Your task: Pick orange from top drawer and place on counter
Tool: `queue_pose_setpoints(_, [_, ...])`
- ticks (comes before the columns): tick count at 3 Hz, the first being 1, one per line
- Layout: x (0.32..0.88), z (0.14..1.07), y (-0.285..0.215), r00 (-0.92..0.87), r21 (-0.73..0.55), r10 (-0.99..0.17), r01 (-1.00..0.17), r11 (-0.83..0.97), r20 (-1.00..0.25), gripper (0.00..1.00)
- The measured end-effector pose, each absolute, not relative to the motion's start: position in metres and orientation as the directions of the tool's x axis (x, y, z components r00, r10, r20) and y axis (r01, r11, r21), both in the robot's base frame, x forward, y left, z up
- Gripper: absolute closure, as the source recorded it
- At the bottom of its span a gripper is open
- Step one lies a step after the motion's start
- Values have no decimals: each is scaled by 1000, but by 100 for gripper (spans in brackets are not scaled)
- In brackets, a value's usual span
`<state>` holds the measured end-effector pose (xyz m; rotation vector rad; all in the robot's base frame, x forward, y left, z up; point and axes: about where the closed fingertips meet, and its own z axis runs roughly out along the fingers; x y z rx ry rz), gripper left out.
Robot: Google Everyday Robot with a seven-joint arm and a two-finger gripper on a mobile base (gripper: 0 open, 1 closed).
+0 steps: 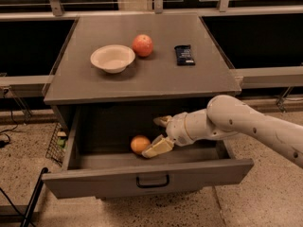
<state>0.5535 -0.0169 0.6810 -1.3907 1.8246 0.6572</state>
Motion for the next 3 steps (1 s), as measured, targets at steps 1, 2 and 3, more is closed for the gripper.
queue_pose_setpoints(1, [556,678,-4,-118,-45,-571,-963,264,-813,25])
queue_pose_setpoints(2, [563,670,10,-83,-77,-568,-965,252,-819,27])
queue_pose_setpoints(3, [567,665,15,-59,-105,-571,-963,250,-819,27])
